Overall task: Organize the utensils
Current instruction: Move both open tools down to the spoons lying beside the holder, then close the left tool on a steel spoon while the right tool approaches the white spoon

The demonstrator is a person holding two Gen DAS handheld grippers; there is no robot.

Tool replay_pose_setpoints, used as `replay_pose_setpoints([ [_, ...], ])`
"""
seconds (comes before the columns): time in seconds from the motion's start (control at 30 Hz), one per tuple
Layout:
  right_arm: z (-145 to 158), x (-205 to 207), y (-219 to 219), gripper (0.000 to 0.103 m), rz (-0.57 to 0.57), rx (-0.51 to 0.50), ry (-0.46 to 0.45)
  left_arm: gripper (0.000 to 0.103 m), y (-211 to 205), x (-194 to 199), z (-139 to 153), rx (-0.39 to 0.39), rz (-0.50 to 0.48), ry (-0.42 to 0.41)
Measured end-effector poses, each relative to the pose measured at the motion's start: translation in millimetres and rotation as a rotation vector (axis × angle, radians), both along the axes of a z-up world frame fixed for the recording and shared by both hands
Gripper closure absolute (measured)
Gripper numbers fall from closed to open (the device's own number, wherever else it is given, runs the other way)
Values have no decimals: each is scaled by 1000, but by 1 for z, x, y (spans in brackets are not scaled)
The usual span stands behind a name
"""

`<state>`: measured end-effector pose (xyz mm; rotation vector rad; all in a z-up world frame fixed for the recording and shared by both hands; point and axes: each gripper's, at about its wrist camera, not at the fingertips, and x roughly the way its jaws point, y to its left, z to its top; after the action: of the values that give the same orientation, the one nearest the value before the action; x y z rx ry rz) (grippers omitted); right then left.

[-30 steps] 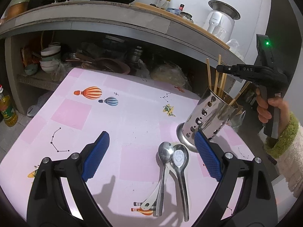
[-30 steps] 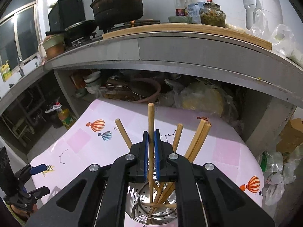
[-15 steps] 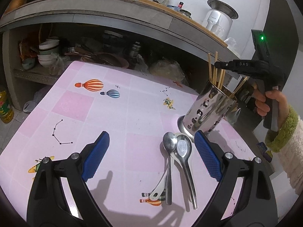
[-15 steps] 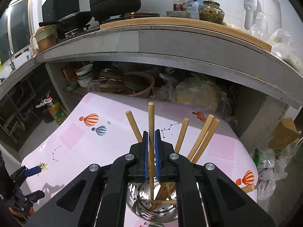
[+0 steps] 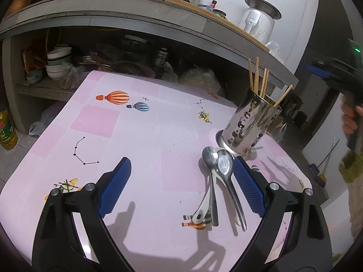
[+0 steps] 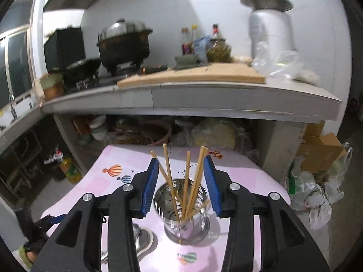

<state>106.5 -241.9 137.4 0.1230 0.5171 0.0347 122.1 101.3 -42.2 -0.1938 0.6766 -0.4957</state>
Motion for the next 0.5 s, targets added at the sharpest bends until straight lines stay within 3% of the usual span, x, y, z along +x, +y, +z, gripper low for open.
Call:
replay_pose_setpoints([
  [0.13, -36, -32, 6, 61, 43, 105, 75, 16, -2, -2, -5, 25, -26, 0],
  [0.2, -70, -36, 13, 61, 78, 181, 149, 16, -5, -4, -8, 35, -42, 5],
  [0.4, -168, -21, 34, 62, 160, 373, 365, 16, -23, 3, -15, 55, -99, 43],
  [0.5, -195, -8, 39, 68, 190, 460, 435, 18, -41, 10, -21, 89, -135, 67],
])
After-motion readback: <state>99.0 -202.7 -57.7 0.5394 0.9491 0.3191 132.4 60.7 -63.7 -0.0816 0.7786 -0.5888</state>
